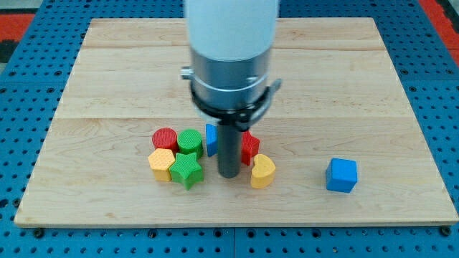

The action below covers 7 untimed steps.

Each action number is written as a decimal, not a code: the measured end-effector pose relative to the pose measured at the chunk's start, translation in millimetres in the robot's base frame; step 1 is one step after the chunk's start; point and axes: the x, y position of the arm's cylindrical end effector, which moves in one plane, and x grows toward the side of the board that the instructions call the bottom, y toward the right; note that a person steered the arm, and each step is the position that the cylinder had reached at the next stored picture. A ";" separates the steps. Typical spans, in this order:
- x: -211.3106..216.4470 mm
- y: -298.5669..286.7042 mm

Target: Move the yellow heart to the center

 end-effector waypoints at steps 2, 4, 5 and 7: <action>17.4 -43.9; 40.2 38.6; 7.1 75.8; -63.5 105.7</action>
